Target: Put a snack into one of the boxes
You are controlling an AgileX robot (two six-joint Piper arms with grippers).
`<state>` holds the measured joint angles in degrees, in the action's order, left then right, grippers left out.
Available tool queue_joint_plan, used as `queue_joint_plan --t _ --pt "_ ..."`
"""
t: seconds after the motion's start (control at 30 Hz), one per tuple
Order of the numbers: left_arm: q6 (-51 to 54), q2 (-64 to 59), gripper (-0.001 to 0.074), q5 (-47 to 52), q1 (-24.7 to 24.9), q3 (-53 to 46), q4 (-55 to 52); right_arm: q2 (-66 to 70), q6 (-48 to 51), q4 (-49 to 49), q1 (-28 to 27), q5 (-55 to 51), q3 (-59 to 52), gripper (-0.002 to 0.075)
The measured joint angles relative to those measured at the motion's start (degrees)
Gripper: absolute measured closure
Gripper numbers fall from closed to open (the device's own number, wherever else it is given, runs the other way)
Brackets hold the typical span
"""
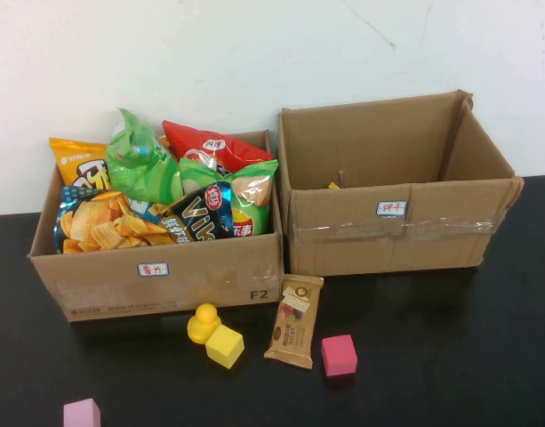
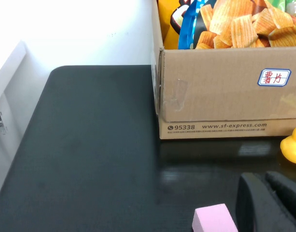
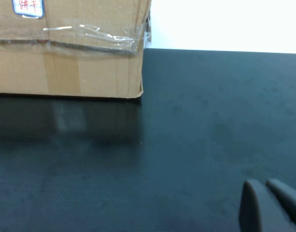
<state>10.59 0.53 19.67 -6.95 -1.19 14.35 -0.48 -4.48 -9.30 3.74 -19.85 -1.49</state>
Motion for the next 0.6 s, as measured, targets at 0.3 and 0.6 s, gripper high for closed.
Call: queue_joint_plan --t 0.3,0.6 --pt "0.0 0.0 0.0738 0.0 0.0 0.0 0.0 0.0 0.0 0.0 0.0 0.0 0.0 0.0727" --pt "0.0 0.0 0.0738 0.0 0.0 0.0 0.0 0.0 0.0 -1.79 0.0 0.12 0.0 0.0727"
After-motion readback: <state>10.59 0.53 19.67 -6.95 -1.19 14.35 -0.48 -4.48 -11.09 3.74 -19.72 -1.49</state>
